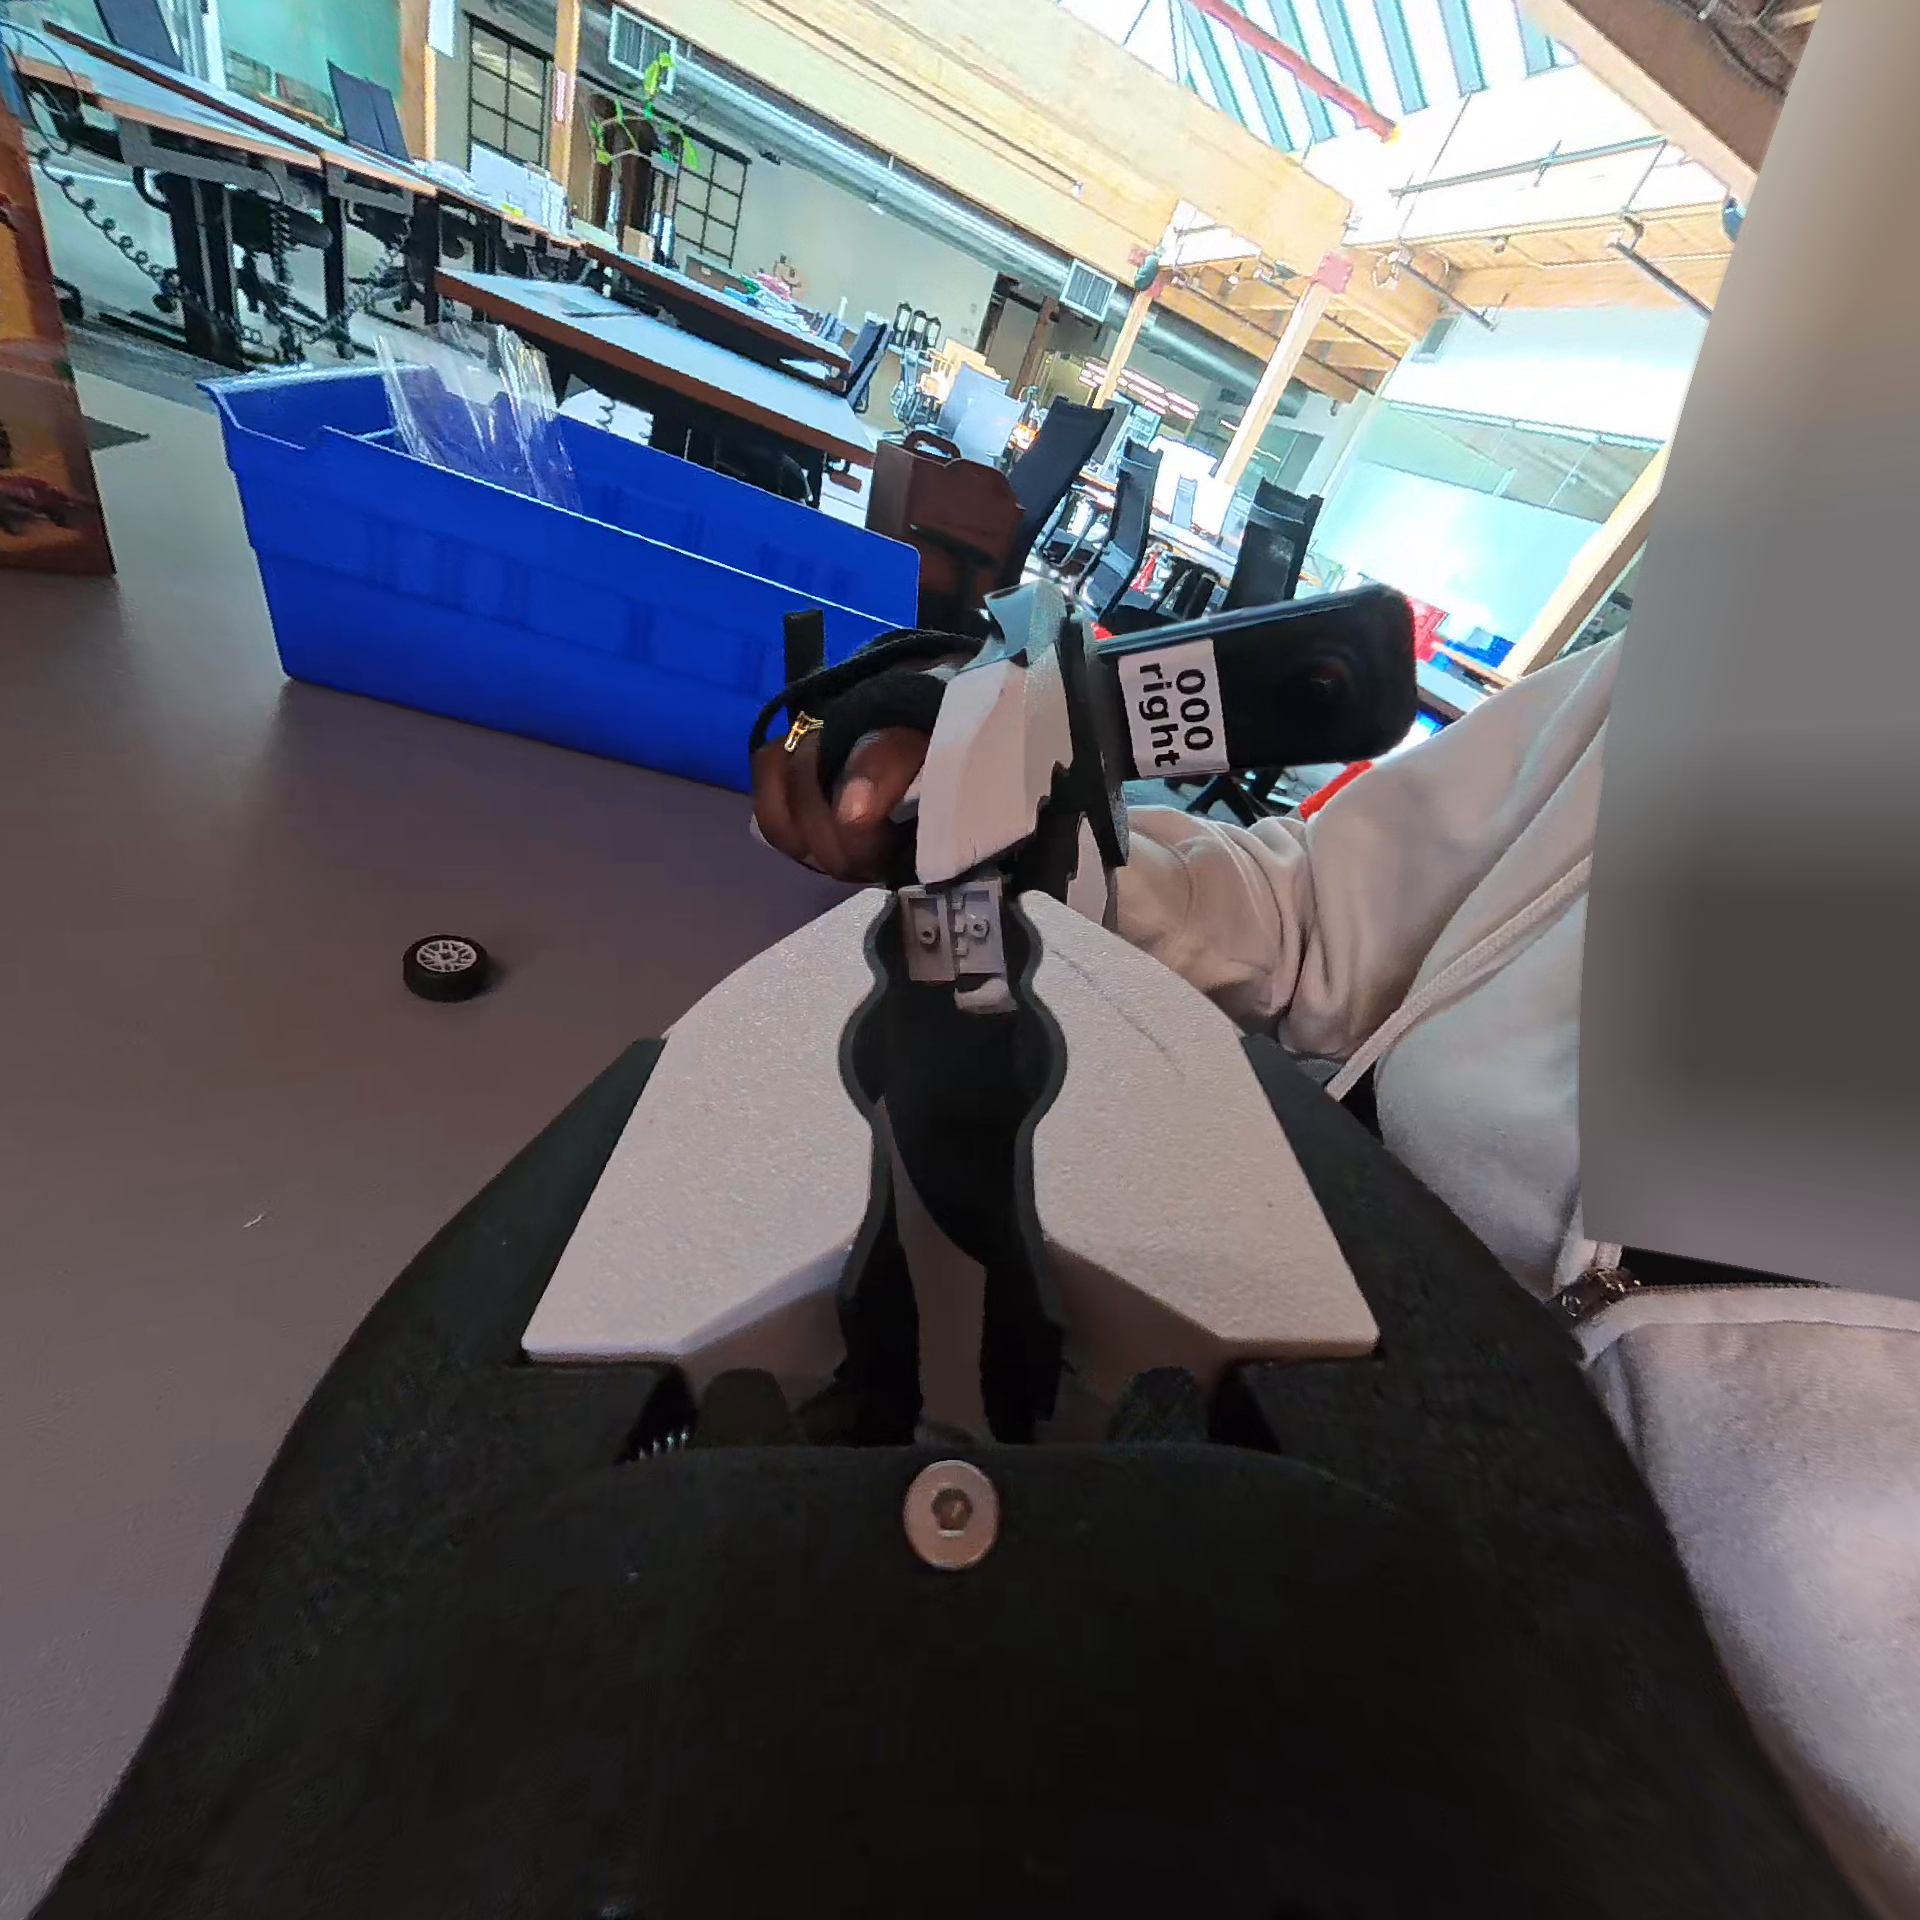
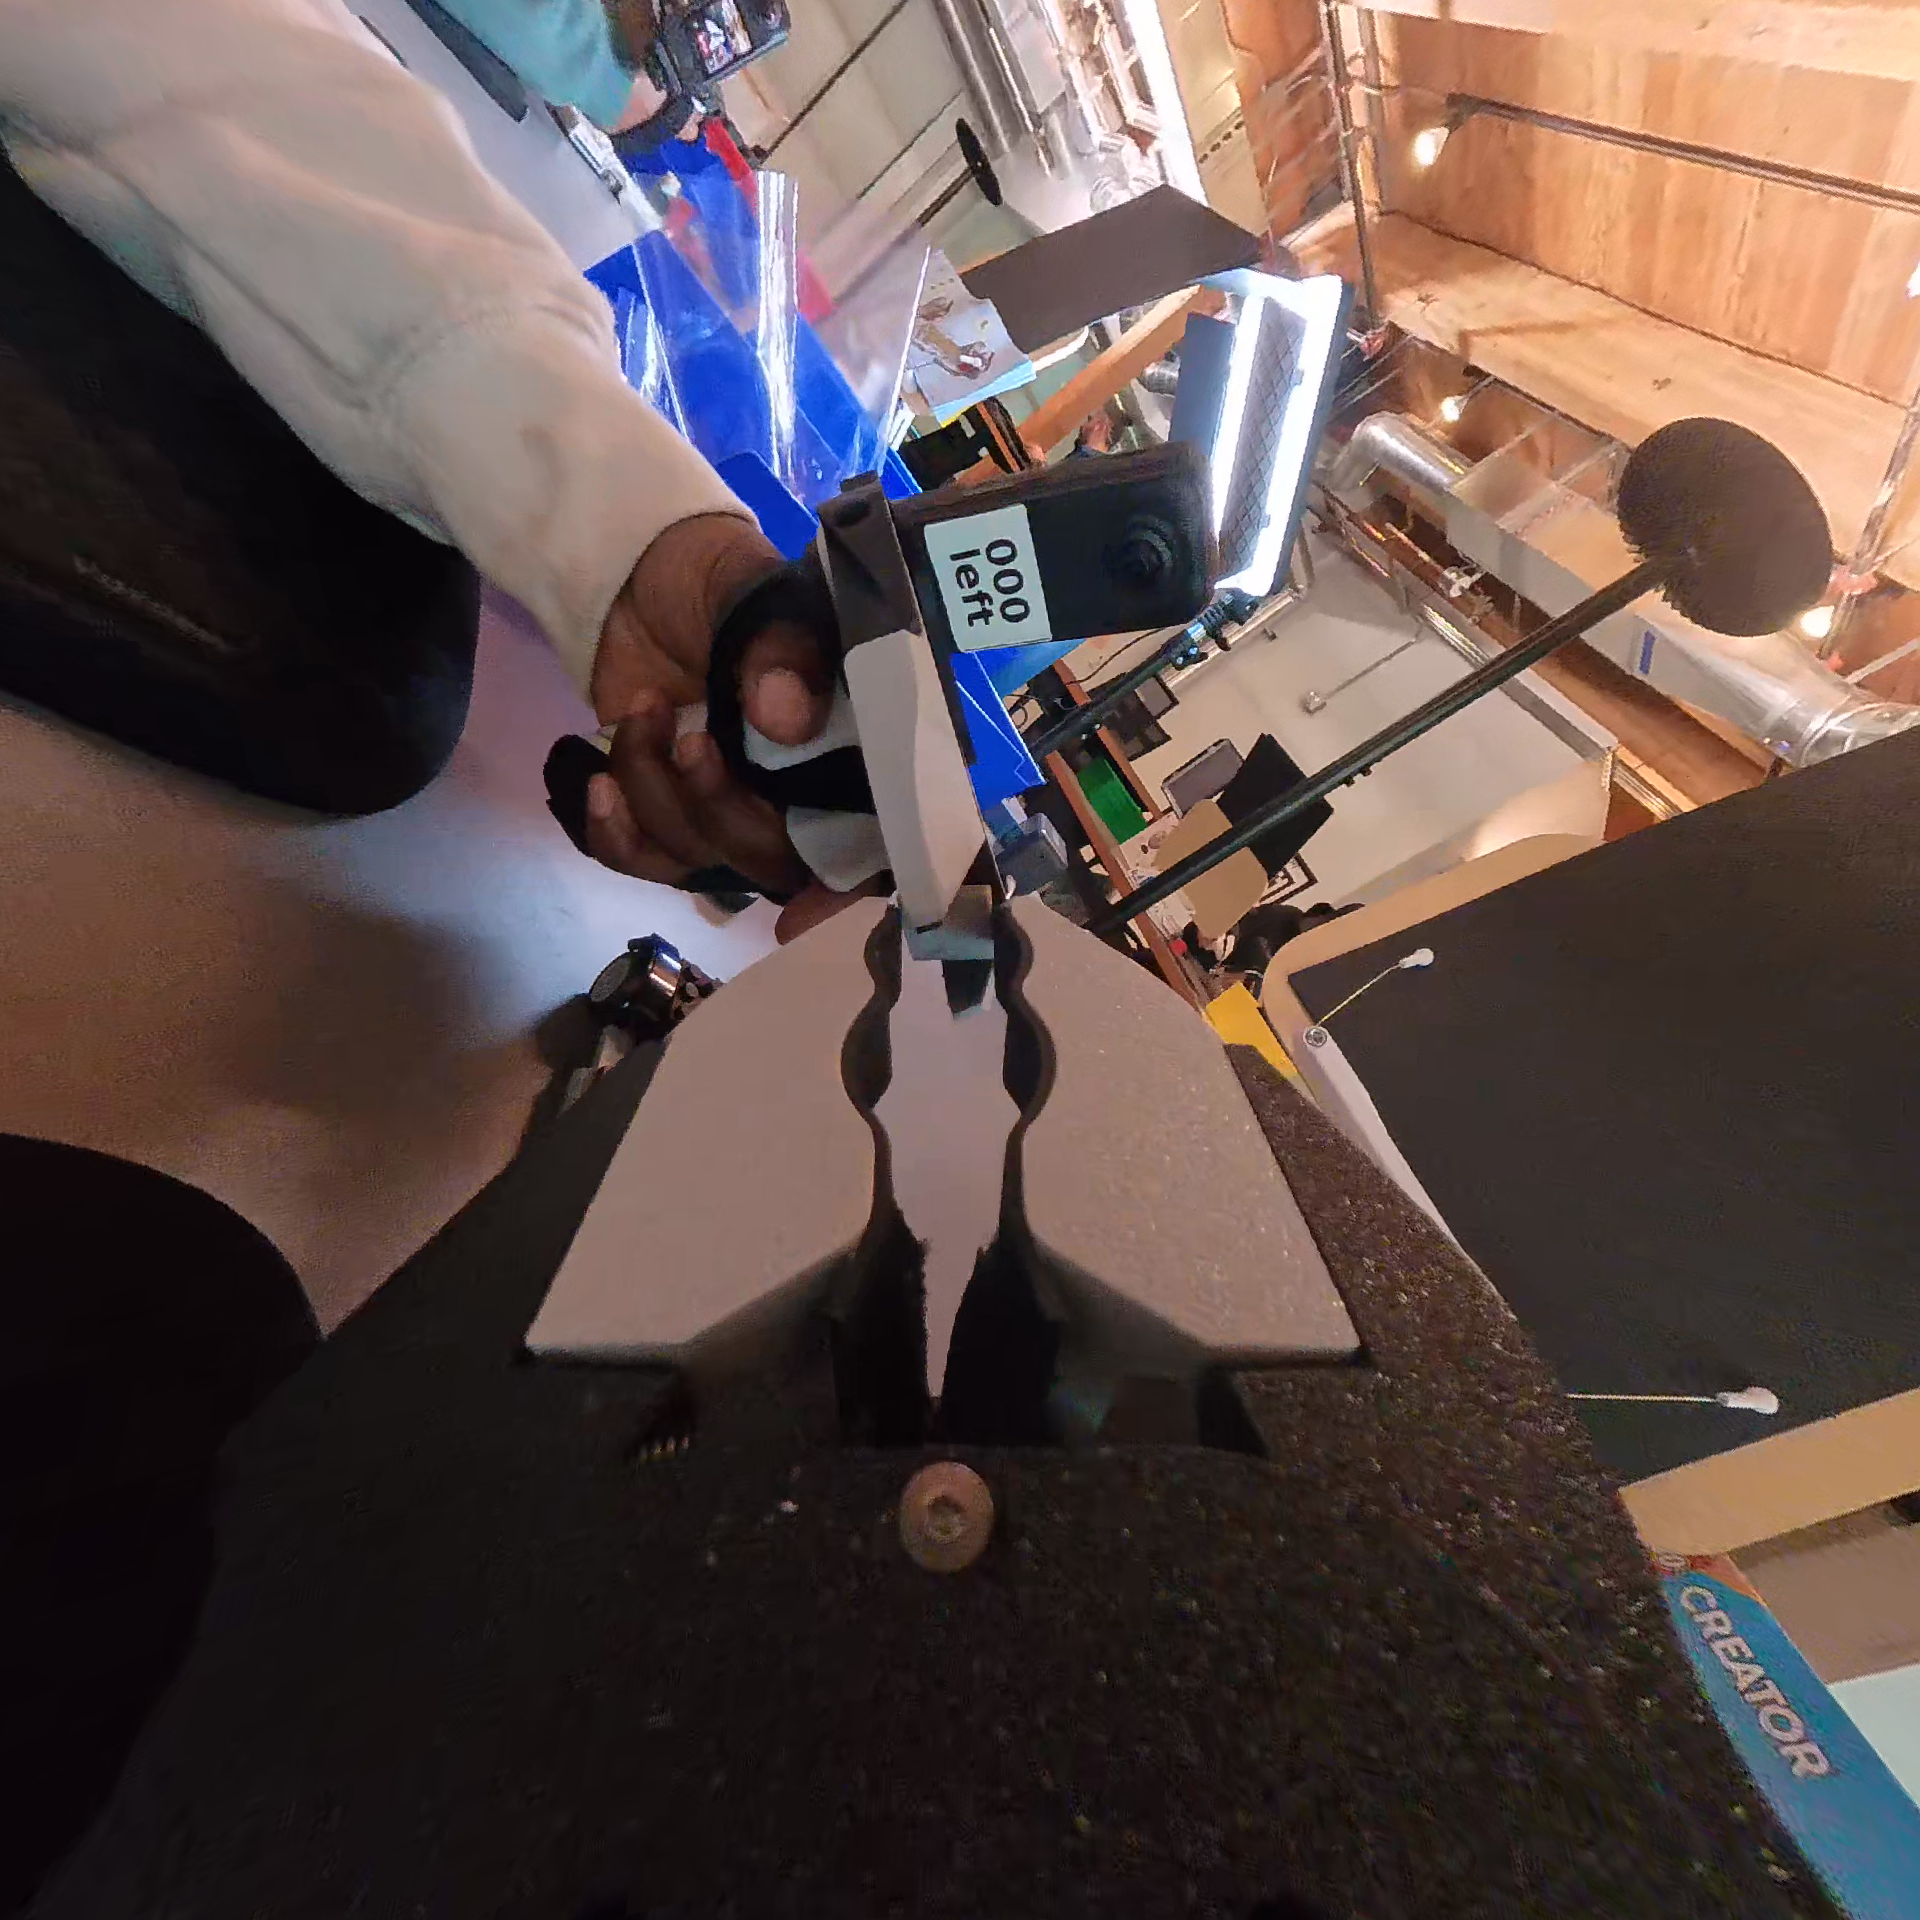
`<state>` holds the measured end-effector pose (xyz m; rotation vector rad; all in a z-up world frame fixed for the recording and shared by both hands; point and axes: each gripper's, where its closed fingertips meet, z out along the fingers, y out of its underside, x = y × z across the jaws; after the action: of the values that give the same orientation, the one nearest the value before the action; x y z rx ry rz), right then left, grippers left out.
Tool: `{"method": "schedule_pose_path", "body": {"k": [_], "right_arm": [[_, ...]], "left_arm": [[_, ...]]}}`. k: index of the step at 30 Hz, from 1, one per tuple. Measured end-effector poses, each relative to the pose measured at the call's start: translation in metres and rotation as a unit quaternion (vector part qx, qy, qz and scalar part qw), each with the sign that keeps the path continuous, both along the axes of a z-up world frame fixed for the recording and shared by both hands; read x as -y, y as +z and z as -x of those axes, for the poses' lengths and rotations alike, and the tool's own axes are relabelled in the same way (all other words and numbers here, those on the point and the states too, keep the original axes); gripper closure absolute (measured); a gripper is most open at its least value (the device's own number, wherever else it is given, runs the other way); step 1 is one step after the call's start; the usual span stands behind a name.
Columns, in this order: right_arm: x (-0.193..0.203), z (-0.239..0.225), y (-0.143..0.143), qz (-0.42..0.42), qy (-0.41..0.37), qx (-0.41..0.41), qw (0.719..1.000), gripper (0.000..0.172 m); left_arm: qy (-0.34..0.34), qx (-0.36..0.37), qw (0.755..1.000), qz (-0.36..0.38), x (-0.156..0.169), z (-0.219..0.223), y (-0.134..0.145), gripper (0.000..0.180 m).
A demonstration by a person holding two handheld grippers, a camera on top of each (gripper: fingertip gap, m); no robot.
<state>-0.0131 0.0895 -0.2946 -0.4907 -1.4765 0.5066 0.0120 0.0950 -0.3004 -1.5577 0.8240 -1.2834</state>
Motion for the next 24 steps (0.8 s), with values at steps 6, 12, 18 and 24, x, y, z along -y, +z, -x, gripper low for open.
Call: {"method": "schedule_pose_path", "body": {"k": [6,12,18,24], "right_arm": [[-0.016,-0.005,0.013,0.106,-0.001,-0.033,0.994,0.155],[-0.047,-0.039,0.056,0.202,-0.066,-0.115,0.97,0.155],[-0.094,-0.16,0.107,0.287,-0.244,-0.223,0.899,0.156],[-0.161,-0.268,0.024,0.449,-0.433,-0.048,0.78,0.153]], "left_arm": [[0.039,0.038,0.996,-0.064,-0.007,0.008,0.013,0.137],[0.244,-0.047,0.94,-0.236,-0.046,0.045,0.01,0.137],[0.29,-0.049,0.926,-0.238,-0.054,0.057,0.009,0.137],[0.29,-0.084,0.915,-0.268,-0.055,0.052,0.003,0.137]]}}
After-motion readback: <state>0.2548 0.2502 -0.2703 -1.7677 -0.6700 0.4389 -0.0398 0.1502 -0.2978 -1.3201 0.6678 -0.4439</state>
